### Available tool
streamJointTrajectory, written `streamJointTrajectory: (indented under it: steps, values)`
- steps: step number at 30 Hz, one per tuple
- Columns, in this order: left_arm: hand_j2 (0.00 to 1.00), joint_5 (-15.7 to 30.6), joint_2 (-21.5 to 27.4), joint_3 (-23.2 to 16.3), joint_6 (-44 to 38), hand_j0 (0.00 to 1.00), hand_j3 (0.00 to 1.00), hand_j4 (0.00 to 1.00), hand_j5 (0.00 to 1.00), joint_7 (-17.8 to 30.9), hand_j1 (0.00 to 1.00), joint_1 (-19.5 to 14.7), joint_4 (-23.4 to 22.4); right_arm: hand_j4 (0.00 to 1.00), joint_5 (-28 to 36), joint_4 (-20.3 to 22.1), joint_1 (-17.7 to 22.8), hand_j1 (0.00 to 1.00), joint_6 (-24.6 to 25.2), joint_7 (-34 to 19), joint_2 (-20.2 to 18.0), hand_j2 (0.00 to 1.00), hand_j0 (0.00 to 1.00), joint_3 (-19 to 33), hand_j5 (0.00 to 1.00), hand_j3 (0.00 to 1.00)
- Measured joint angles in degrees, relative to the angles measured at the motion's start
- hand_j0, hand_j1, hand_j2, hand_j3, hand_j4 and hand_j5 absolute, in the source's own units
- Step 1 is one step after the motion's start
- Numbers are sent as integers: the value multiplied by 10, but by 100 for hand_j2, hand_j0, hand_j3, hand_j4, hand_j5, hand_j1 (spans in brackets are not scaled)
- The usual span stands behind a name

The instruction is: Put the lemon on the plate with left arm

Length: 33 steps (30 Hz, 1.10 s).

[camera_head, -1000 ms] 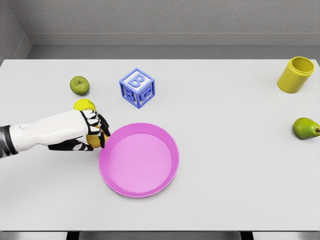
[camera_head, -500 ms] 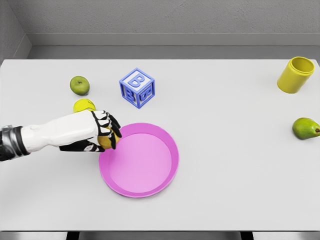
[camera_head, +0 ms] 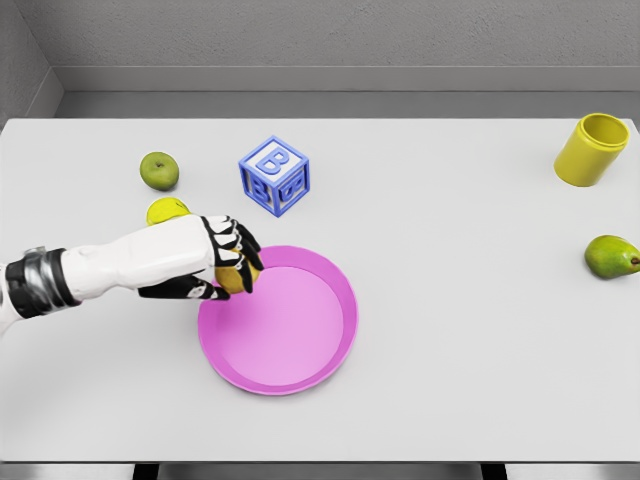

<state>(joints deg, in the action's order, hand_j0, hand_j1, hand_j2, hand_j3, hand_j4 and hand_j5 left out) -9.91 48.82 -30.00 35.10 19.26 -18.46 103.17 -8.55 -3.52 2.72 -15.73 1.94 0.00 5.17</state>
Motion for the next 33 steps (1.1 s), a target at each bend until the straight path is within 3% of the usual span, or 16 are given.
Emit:
streamJointTrajectory:
  steps: [1, 3, 5, 9, 18, 23, 27, 33]
  values:
    - [69, 0, -2, 0, 0, 69, 69, 69, 69, 0, 69, 0, 0, 100, 0, 0, 0, 100, 0, 0, 0, 100, 100, 0, 100, 100]
    - [83, 0, -4, -1, 0, 83, 83, 83, 83, 0, 83, 0, 0, 100, 0, 0, 0, 100, 0, 0, 0, 100, 100, 0, 100, 100]
    - [92, 0, -5, 0, 0, 92, 92, 92, 92, 0, 92, 0, 0, 100, 0, 0, 0, 100, 0, 0, 0, 100, 100, 0, 100, 100]
    - [99, 0, -6, 0, 0, 99, 99, 99, 99, 0, 99, 0, 0, 100, 0, 0, 0, 100, 0, 0, 0, 100, 100, 0, 100, 100]
    - [100, 4, 5, 11, 0, 100, 100, 100, 100, 0, 100, -1, -1, 100, 0, 0, 0, 100, 0, 0, 0, 100, 100, 0, 100, 100]
    - [100, 7, 34, 51, 0, 100, 100, 100, 100, -1, 100, 14, -1, 100, 0, 0, 0, 100, 0, 0, 0, 100, 100, 0, 100, 100]
    - [100, 9, 53, 89, 0, 100, 100, 100, 100, -1, 100, 57, -3, 100, 0, 0, 0, 100, 0, 0, 0, 100, 100, 0, 100, 100]
    - [100, 8, 64, 117, 0, 100, 100, 100, 100, 0, 100, 59, -9, 100, 0, 0, 0, 100, 0, 0, 0, 100, 100, 0, 100, 100]
